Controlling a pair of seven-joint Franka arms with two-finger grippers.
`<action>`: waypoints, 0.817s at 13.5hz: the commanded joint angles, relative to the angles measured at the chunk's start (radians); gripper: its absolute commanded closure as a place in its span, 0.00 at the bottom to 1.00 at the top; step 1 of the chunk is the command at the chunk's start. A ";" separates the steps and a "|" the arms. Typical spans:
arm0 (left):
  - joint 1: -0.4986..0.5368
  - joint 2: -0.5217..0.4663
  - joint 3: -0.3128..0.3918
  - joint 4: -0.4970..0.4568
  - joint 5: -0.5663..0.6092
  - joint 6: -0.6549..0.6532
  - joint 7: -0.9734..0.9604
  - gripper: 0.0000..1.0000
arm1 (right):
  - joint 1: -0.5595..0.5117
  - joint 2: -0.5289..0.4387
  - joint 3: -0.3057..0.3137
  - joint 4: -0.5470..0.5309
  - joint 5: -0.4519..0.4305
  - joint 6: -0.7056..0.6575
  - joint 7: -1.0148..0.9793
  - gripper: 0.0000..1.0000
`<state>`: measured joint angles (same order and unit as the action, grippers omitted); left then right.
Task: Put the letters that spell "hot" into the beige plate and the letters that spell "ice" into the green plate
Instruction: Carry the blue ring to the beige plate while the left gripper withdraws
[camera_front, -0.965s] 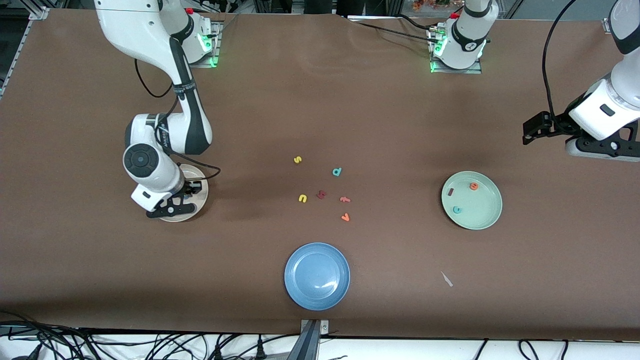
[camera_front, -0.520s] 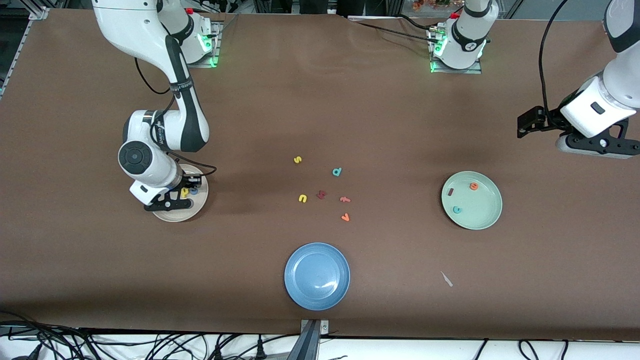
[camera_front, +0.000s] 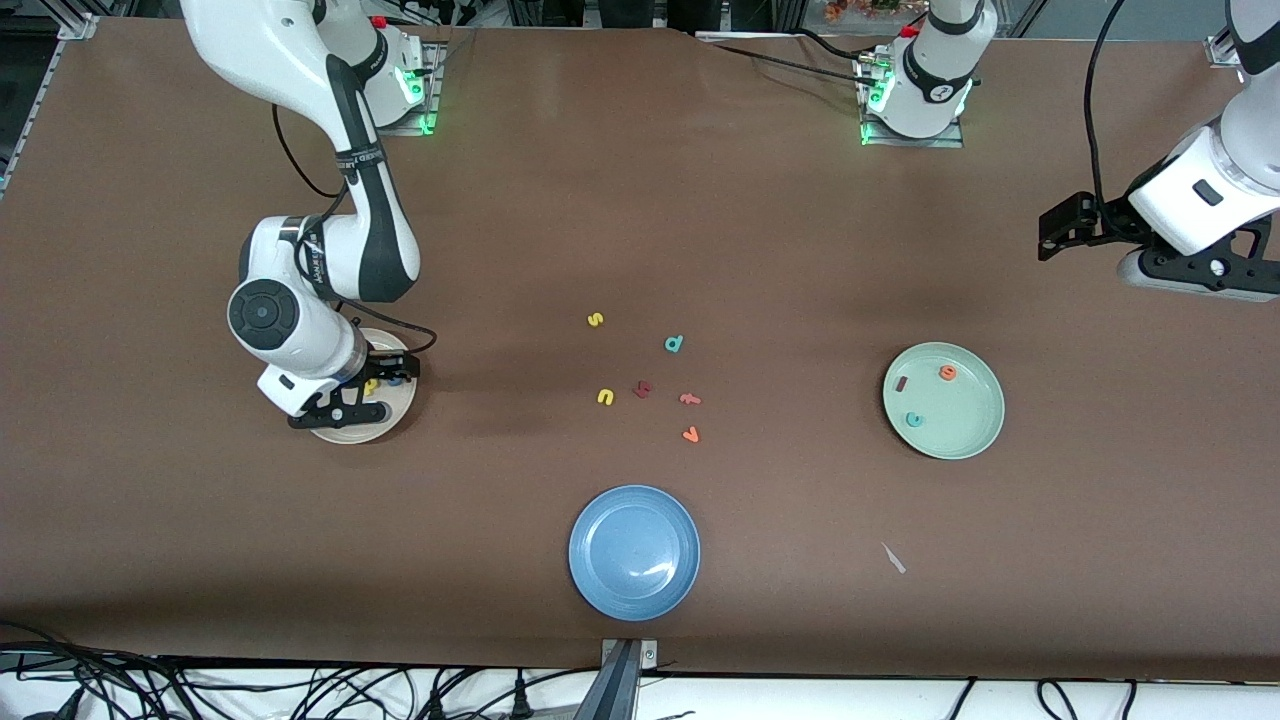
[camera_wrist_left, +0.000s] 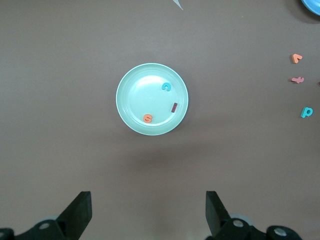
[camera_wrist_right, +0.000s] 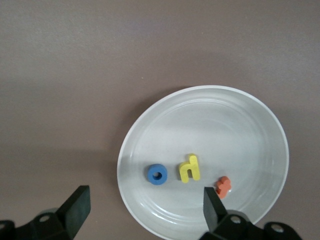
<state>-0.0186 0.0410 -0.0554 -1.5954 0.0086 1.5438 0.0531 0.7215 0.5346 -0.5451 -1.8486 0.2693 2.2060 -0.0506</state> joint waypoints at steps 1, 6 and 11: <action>0.005 0.010 0.006 0.035 -0.013 -0.025 0.010 0.00 | 0.001 -0.018 -0.001 0.005 0.070 -0.023 0.002 0.00; 0.008 0.022 0.008 0.048 -0.012 -0.021 0.004 0.00 | 0.006 -0.018 0.002 0.100 0.082 -0.158 0.032 0.00; 0.006 0.022 0.005 0.051 -0.002 -0.019 0.011 0.00 | -0.268 -0.099 0.291 0.152 -0.104 -0.206 0.103 0.00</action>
<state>-0.0115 0.0499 -0.0485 -1.5767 0.0086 1.5438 0.0531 0.6016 0.4881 -0.4024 -1.7025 0.2568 2.0300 0.0382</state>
